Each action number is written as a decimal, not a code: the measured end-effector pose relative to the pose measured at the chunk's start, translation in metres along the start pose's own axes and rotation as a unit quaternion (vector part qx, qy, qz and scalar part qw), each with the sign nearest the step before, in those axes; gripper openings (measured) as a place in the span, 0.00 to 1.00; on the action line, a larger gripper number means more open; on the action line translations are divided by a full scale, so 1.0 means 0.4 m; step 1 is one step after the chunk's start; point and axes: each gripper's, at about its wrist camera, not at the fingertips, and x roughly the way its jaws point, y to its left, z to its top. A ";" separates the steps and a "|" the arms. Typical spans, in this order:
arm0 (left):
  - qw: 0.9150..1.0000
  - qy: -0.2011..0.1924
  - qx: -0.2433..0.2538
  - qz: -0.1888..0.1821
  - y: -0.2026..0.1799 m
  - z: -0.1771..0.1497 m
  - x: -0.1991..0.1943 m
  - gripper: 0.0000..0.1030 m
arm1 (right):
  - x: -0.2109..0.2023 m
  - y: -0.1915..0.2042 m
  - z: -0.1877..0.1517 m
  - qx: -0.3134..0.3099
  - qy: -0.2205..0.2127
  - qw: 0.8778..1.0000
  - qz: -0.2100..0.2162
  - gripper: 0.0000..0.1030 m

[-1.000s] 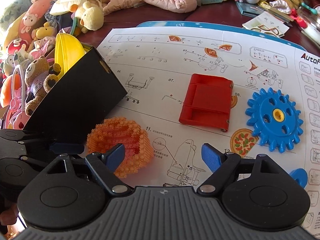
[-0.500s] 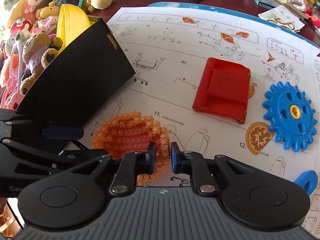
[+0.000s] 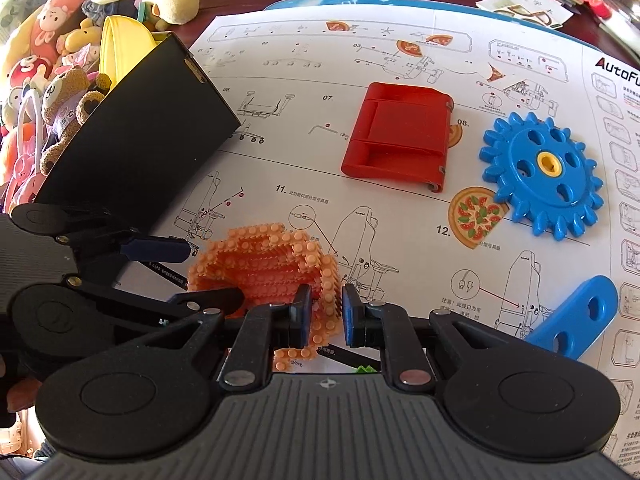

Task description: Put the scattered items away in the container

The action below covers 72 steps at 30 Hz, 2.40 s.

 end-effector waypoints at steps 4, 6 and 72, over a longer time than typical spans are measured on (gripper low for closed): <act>1.000 -0.001 0.001 0.004 -0.003 -0.002 0.004 0.67 | -0.015 -0.004 -0.005 0.004 -0.012 1.000 0.001 0.20; 1.000 -0.001 0.003 0.006 -0.004 -0.002 0.006 0.68 | -0.022 -0.006 -0.004 0.006 -0.019 1.000 0.002 0.26; 0.996 0.021 -0.069 -0.047 -0.005 -0.047 -0.034 0.19 | 0.004 0.011 -0.057 0.012 -0.019 1.000 0.009 0.22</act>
